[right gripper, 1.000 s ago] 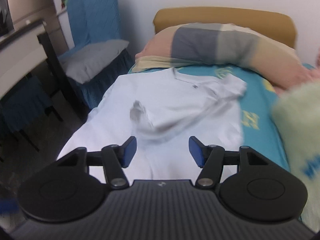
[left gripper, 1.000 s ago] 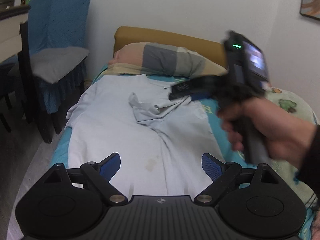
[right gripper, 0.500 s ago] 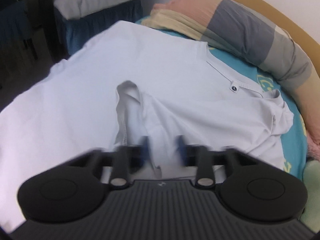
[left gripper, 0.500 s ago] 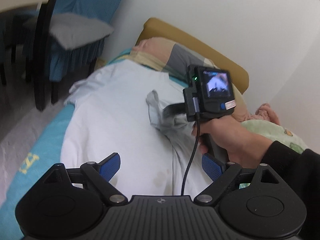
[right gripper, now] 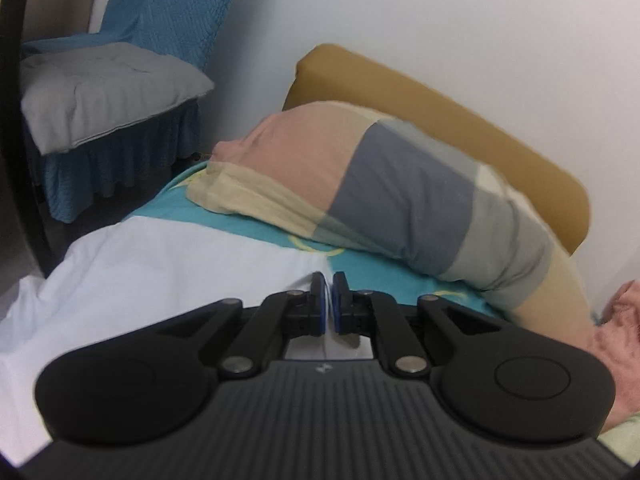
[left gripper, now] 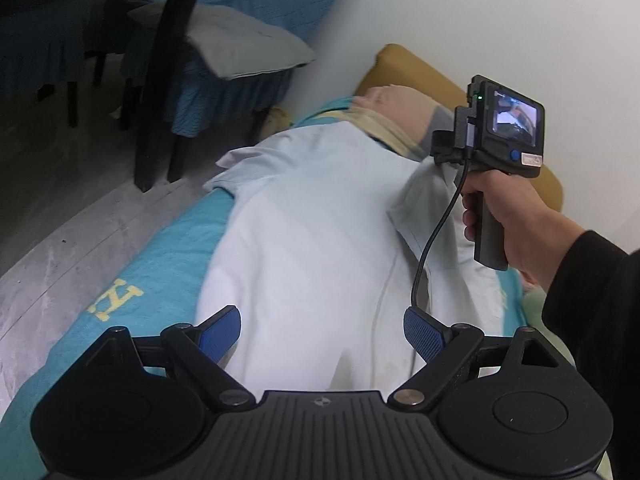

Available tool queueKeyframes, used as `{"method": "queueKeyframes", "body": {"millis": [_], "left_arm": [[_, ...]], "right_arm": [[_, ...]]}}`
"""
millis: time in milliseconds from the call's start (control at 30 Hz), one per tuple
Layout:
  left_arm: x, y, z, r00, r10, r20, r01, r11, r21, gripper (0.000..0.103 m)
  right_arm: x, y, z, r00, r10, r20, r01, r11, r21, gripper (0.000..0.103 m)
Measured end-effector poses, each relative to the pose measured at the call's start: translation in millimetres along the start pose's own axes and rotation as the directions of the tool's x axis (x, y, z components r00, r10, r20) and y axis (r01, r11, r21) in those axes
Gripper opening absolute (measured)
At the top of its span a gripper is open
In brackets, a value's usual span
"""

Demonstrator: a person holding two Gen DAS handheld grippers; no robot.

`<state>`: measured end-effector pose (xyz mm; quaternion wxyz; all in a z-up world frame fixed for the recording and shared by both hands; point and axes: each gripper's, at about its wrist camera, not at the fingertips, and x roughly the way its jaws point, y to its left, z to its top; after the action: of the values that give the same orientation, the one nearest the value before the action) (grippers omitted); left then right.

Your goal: Fold clothes

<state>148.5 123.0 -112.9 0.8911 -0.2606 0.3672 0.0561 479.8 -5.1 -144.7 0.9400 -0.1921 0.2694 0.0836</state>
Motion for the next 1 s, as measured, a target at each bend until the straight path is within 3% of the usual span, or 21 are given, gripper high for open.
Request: {"method": "queueKeyframes", "body": {"millis": [33, 67, 133, 200, 367, 467, 533, 567, 700, 867, 1000], "left_arm": [[2, 0, 1, 1.0, 0.008, -0.002, -0.008, 1.0, -0.002, 0.09], [4, -1, 2, 1.0, 0.016, -0.005, -0.016, 1.0, -0.004, 0.09], [6, -1, 3, 1.0, 0.026, -0.007, -0.026, 1.0, -0.006, 0.09], [5, 0, 3, 0.999, 0.032, -0.002, -0.032, 0.999, -0.01, 0.09], [-1, 2, 5, 0.999, 0.047, 0.015, -0.047, 0.999, -0.026, 0.09], [-5, 3, 6, 0.998, 0.057, 0.026, -0.056, 0.998, -0.033, 0.09], [-5, 3, 5, 0.997, 0.066, 0.029, -0.065, 0.998, -0.027, 0.09], [-5, 3, 4, 0.997, 0.069, 0.028, -0.068, 0.997, -0.023, 0.09], [0, 1, 4, 0.996, 0.082, 0.022, -0.081, 0.997, -0.014, 0.09], [10, -1, 5, 0.996, 0.085, 0.004, -0.085, 0.996, -0.014, 0.09], [16, -4, 4, 0.997, 0.08, -0.008, -0.08, 0.997, 0.0, 0.09]], "right_arm": [[2, 1, -1, 1.0, 0.013, 0.01, -0.013, 1.0, 0.007, 0.009], [2, 3, -2, 1.0, 0.026, 0.018, -0.026, 1.0, 0.012, 0.019], [-3, 4, -9, 0.999, 0.046, 0.023, -0.047, 0.999, 0.015, 0.07], [-14, 3, -17, 0.996, 0.067, 0.05, -0.068, 0.997, 0.021, 0.079], [-54, -4, -51, 0.978, 0.168, 0.126, -0.176, 0.983, 0.056, 0.075], [-62, 5, -78, 0.961, 0.271, 0.059, -0.274, 0.96, 0.05, 0.05], [-60, 15, -93, 0.954, 0.299, 0.013, -0.299, 0.954, 0.008, 0.021], [-58, 21, -99, 0.956, 0.293, -0.002, -0.293, 0.956, -0.019, 0.016], [-44, 23, -108, 0.979, 0.203, -0.001, -0.203, 0.979, -0.008, 0.016], [-33, 22, -108, 0.99, 0.138, 0.015, -0.138, 0.99, 0.016, 0.027], [-32, 16, -112, 0.986, 0.165, 0.013, -0.166, 0.985, 0.056, 0.026]]}}
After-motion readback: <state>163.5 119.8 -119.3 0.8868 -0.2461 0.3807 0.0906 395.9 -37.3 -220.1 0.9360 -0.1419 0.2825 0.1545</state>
